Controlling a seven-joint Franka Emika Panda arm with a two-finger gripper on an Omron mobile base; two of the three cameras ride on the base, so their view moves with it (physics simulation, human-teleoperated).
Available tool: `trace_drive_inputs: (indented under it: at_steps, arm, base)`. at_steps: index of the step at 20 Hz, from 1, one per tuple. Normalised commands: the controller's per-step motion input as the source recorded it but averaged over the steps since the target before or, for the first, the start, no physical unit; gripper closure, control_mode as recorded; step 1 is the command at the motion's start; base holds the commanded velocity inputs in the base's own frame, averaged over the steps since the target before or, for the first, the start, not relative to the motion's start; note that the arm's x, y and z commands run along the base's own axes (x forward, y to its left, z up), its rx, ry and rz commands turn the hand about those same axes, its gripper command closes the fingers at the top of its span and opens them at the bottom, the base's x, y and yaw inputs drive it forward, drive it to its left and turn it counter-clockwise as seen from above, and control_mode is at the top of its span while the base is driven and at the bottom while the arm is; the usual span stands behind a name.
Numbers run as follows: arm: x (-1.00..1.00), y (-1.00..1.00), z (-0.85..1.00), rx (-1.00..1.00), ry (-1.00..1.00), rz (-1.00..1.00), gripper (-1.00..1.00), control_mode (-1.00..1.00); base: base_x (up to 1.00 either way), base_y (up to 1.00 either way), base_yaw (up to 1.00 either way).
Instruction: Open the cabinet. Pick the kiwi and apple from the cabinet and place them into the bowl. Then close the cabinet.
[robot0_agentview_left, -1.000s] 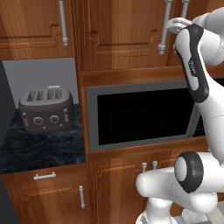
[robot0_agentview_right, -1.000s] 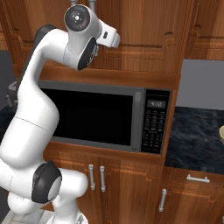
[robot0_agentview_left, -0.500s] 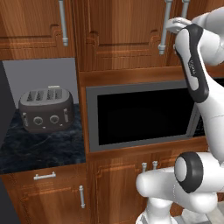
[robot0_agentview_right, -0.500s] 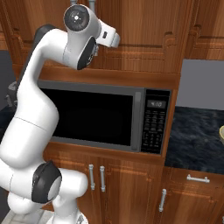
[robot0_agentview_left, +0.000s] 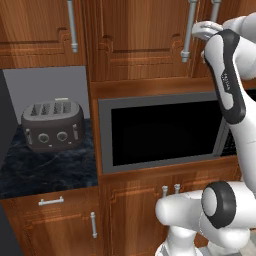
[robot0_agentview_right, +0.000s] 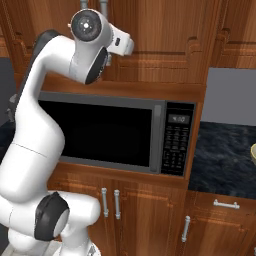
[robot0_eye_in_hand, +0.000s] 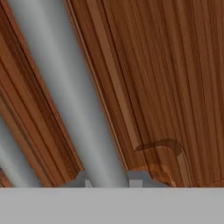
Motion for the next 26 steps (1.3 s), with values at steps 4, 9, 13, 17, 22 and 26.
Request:
trace_drive_inputs:
  at_steps: [4, 9, 13, 17, 22, 26]
  arm:
    - [-0.46, -0.02, 0.08, 0.00, -0.09, 0.09, 1.00, -1.00]
    - [-0.50, -0.09, 0.11, 0.00, -0.07, 0.08, 1.00, -1.00]
    - [-0.55, -0.12, 0.17, 0.00, -0.03, 0.08, 1.00, -1.00]
    - [-0.55, -0.13, 0.22, 0.00, 0.00, 0.07, 1.00, -1.00]
    - [-0.51, -0.14, 0.24, 0.00, 0.00, 0.07, 1.00, -1.00]
    - [-0.50, -0.17, 0.22, 0.00, 0.00, 0.07, 1.00, -1.00]
  base:
    - [0.00, 0.00, 0.00]
    - [0.00, 0.00, 0.00]
    - [0.00, 0.00, 0.00]
    - [0.00, 0.00, 0.00]
    - [0.00, 0.00, 0.00]
    - [0.00, 0.00, 0.00]
